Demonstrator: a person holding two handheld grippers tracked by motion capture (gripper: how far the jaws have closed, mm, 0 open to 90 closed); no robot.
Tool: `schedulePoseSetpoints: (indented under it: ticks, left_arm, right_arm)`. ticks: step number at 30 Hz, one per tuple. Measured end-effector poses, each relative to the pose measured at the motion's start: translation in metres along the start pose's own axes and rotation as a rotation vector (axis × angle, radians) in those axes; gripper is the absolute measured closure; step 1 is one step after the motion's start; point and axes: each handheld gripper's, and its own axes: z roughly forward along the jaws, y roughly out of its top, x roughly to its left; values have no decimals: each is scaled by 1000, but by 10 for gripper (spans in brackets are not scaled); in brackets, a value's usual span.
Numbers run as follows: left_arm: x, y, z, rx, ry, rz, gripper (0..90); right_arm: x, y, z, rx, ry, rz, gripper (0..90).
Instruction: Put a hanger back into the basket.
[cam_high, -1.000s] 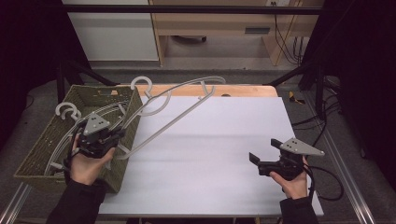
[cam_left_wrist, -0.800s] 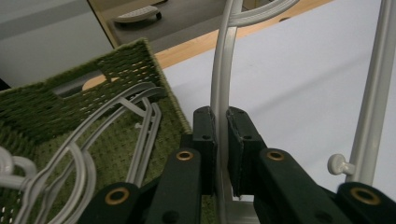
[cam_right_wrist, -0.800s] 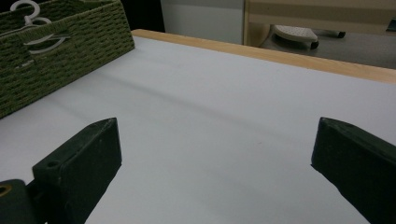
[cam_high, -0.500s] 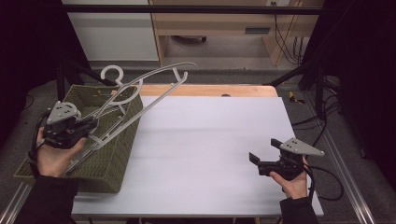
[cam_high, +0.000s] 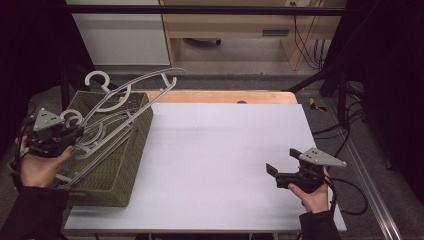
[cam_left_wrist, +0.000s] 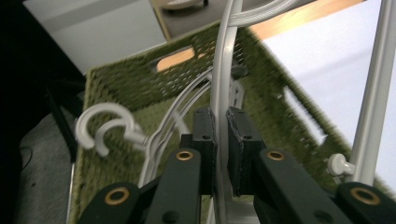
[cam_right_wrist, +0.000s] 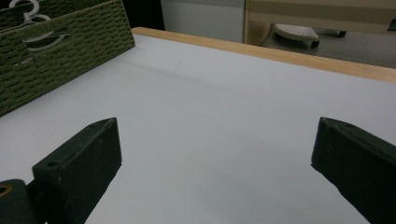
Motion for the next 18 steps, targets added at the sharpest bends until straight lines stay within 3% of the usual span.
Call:
schedulePoseSetpoints:
  ticks: [11, 18]
  left_arm:
    - [35, -33, 5, 53, 69, -19, 827]
    - [46, -47, 7, 90, 85, -7, 827]
  right_arm:
    - [-1, 0, 0, 2, -4, -5, 19]
    - [-1, 0, 0, 3, -6, -6, 19]
